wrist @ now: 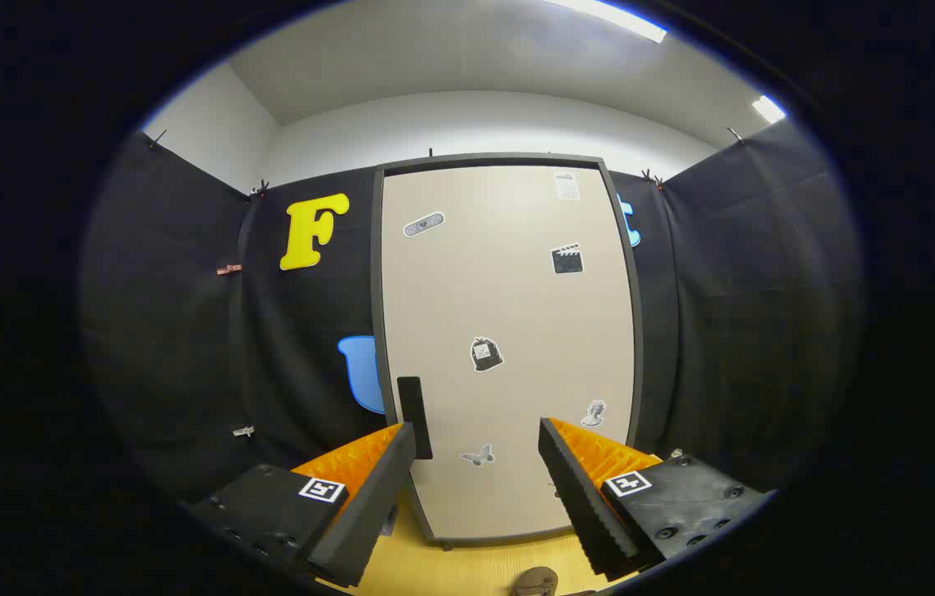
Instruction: Open the shoe cabinet door, grab the shoes and put them into the shoe cabinet, then close the shoe cabinet door.
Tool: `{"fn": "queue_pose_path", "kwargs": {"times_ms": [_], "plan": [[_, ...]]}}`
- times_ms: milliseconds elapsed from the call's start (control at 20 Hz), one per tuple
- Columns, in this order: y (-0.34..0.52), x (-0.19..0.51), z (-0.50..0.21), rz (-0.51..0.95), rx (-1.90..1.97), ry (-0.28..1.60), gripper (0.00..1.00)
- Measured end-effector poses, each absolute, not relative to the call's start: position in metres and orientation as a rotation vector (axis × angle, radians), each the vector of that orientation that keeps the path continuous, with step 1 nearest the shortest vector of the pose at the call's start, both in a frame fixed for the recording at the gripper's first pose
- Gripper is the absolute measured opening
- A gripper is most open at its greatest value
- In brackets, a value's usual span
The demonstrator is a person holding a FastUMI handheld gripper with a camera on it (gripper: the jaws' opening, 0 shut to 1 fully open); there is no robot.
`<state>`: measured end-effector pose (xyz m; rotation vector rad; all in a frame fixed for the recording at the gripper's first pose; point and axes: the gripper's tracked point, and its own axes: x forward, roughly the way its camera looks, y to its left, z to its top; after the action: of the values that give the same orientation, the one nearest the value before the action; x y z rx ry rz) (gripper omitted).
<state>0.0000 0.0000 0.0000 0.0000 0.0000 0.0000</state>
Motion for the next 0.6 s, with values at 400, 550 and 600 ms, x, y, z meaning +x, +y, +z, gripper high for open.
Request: {"fn": "queue_pose_path", "kwargs": {"times_ms": [400,550,600], "plan": [[0.0029,0.0013,-0.0009,-0.002,0.000,0.000,0.98],[0.0041,0.0025,-0.0009,-0.002,0.006,0.000,0.98],[0.0044,0.0027,-0.0007,0.000,0.005,0.000,0.98]]}}
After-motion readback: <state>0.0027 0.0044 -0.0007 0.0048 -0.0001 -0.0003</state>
